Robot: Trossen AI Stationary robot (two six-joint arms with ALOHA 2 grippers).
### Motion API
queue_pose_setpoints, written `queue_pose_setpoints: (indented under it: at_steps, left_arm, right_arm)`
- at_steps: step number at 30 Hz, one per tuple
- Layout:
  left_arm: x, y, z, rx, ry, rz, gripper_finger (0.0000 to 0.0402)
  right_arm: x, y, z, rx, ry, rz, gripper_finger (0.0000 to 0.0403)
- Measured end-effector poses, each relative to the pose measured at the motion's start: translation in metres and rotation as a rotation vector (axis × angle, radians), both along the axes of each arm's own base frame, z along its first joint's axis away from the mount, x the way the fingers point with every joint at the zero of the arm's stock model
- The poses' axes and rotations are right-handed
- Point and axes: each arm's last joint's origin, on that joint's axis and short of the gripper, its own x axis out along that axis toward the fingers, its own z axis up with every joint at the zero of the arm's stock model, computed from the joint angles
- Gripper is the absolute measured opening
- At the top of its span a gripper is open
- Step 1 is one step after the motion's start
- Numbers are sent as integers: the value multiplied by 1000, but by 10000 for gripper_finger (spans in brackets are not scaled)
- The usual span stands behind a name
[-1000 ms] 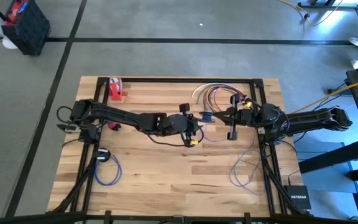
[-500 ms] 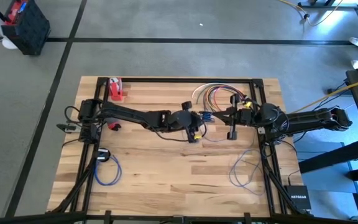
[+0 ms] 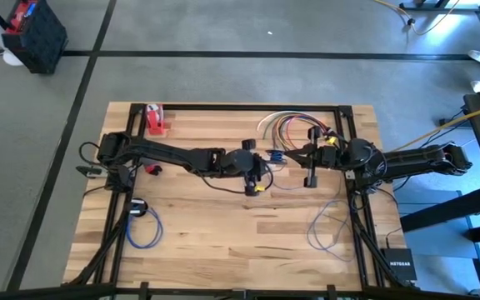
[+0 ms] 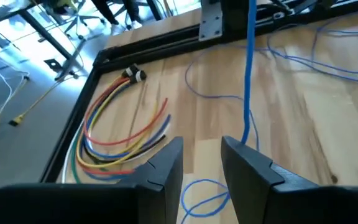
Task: Coil cords
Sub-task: Coil the blue cable wire on the black spool
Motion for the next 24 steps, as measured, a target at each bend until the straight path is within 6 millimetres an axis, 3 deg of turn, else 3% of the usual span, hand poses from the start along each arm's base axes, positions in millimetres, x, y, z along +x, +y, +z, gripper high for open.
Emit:
queue_pose_setpoints:
  at_steps: [6, 9, 15, 24]
  left_arm:
    - [-7, 4, -11, 59, 123, 100, 103]
    - [-11, 5, -4, 47, 103, 147, 103]
    - [-7, 3, -8, -71, 106, -3, 103]
    - [0, 14, -10, -93, 50, 19, 103]
  right_arm:
    - [0, 0, 1, 0, -7, 0, 7]
    - [0, 0, 1, 0, -6, 0, 7]
    - [0, 0, 1, -1, -6, 0, 7]
    - [0, 0, 1, -1, -11, -1, 7]
